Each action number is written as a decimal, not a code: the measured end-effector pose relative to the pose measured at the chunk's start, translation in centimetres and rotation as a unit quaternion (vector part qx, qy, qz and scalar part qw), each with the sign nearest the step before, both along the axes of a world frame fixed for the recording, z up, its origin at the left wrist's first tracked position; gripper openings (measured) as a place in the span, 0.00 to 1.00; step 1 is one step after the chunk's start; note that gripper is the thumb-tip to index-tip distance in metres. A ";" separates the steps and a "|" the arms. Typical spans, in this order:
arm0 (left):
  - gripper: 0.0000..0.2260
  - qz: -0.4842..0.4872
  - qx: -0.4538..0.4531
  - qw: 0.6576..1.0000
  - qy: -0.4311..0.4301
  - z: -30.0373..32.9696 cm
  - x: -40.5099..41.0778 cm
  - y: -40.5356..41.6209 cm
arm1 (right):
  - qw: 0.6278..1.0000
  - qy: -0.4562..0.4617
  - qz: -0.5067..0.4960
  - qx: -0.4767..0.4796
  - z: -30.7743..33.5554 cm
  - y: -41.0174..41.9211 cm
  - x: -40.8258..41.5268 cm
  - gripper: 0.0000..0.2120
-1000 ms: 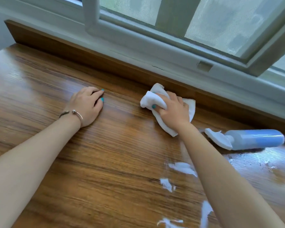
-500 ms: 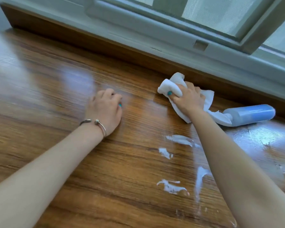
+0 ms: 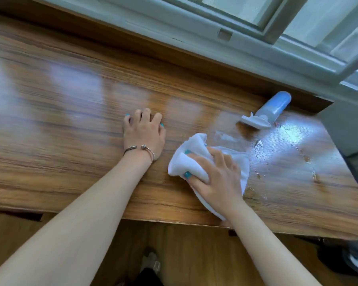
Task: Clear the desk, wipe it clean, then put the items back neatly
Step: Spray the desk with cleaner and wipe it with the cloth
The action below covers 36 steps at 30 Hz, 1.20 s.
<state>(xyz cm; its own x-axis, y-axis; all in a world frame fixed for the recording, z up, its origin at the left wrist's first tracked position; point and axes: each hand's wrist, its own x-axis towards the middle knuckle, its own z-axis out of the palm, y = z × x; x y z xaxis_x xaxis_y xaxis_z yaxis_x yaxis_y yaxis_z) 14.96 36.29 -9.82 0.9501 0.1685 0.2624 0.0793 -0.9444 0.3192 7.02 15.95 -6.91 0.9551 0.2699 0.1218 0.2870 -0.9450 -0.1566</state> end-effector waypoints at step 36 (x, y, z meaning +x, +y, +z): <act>0.14 -0.006 -0.009 1.000 -0.018 -0.5 0.0 0.0 | 0.995 0.006 -0.094 -0.037 -0.7 -2.1 2.7 0.23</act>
